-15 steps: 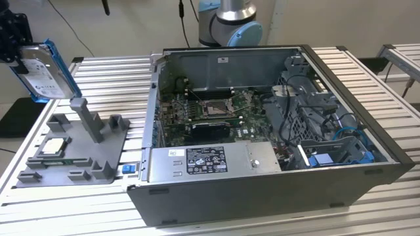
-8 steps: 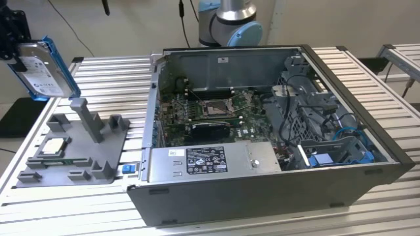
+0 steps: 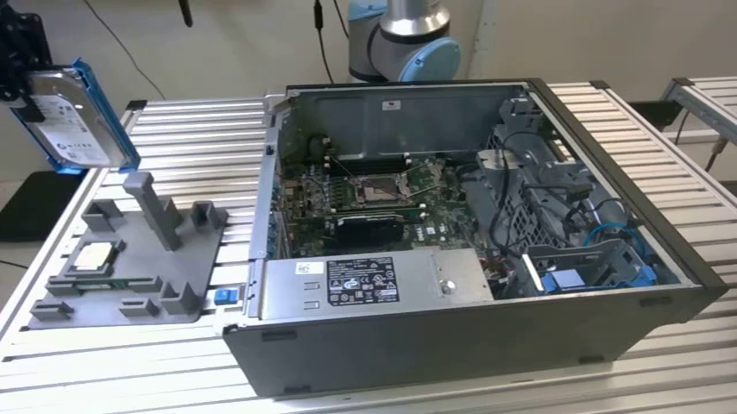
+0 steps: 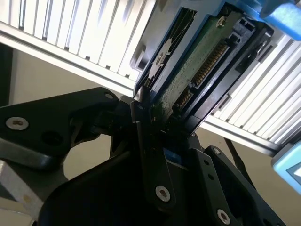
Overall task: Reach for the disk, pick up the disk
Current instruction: 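Pick up the disk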
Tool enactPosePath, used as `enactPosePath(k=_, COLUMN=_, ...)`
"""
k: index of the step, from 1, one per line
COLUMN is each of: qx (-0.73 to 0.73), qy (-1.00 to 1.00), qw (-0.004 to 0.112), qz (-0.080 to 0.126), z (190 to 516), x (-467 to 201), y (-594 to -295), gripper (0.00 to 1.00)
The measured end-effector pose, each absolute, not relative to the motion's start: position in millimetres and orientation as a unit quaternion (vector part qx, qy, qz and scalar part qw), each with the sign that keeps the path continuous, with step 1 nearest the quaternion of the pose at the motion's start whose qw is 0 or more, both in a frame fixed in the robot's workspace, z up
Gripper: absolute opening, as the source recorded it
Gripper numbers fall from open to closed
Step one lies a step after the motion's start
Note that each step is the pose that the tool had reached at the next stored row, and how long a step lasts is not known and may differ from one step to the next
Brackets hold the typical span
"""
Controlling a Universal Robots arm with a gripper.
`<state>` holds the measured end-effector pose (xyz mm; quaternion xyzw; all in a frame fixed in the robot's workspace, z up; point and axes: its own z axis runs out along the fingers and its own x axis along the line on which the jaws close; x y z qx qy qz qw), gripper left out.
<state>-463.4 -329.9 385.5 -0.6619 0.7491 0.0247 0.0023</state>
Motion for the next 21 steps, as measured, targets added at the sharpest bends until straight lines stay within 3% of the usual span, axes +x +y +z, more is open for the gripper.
enactPosePath(k=21, qx=-0.662, qy=0.749, qw=0.002, qz=0.025, z=409, x=-463, y=-330, gripper=0.0)
